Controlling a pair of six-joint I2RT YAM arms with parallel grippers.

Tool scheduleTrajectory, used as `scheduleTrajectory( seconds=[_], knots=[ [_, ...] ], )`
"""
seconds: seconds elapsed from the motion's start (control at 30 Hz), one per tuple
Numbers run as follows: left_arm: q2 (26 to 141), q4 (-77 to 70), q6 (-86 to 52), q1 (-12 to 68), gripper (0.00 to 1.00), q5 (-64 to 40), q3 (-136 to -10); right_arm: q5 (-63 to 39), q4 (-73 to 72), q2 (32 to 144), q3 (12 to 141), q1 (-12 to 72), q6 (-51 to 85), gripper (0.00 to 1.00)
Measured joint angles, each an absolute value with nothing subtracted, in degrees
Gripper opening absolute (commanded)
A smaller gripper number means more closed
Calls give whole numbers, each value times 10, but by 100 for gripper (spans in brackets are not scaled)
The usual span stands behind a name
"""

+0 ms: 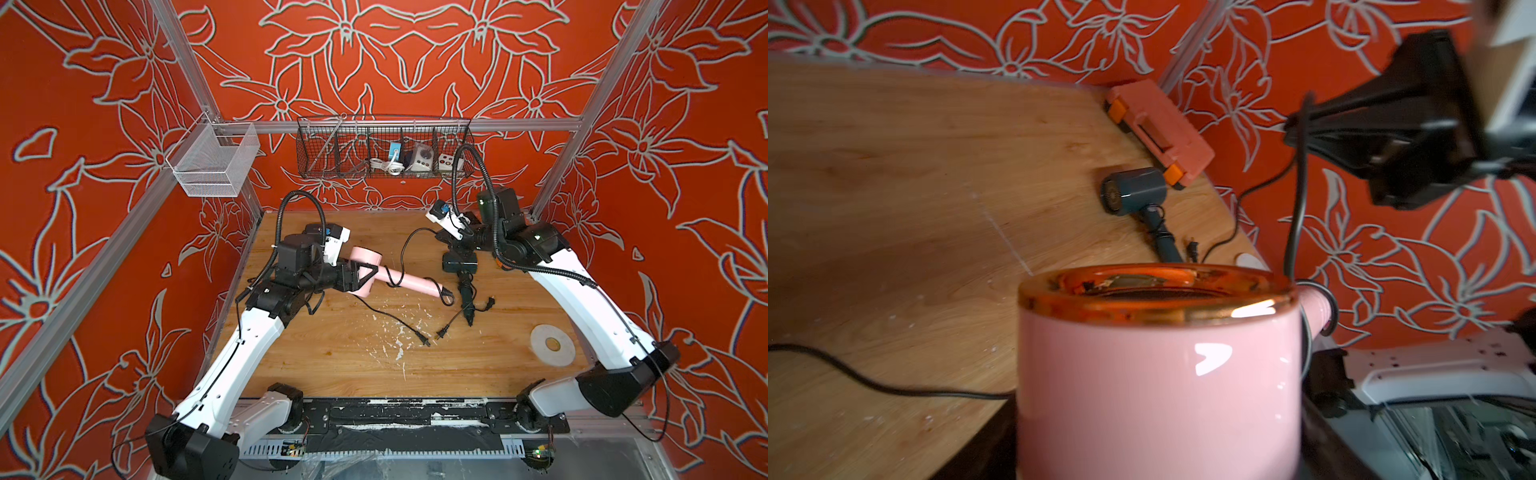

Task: Wrap the cord around the hair dryer
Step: Wrap the power cord around the hair dryer.

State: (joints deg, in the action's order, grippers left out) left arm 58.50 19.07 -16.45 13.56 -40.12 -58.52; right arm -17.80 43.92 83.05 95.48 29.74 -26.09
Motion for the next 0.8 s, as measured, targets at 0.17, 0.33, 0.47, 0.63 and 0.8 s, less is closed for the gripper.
scheduleTrajectory(
  seconds=[0.17,0.33,0.47,0.63,0.8],
  knots=[
    [560,90,-236,132,0,-462,-577,-257,369,827,890,266,-219,0],
    [583,10,-299,120,0,-481,-577,-323,301,827,814,245,-164,0],
    [607,-26,-337,109,0,-488,-577,-353,250,825,775,241,-124,0],
    [613,-62,-380,76,0,-480,-577,-382,181,807,715,240,-74,0],
    [621,-87,-413,59,0,-459,-577,-401,109,764,647,240,-24,0]
  ],
)
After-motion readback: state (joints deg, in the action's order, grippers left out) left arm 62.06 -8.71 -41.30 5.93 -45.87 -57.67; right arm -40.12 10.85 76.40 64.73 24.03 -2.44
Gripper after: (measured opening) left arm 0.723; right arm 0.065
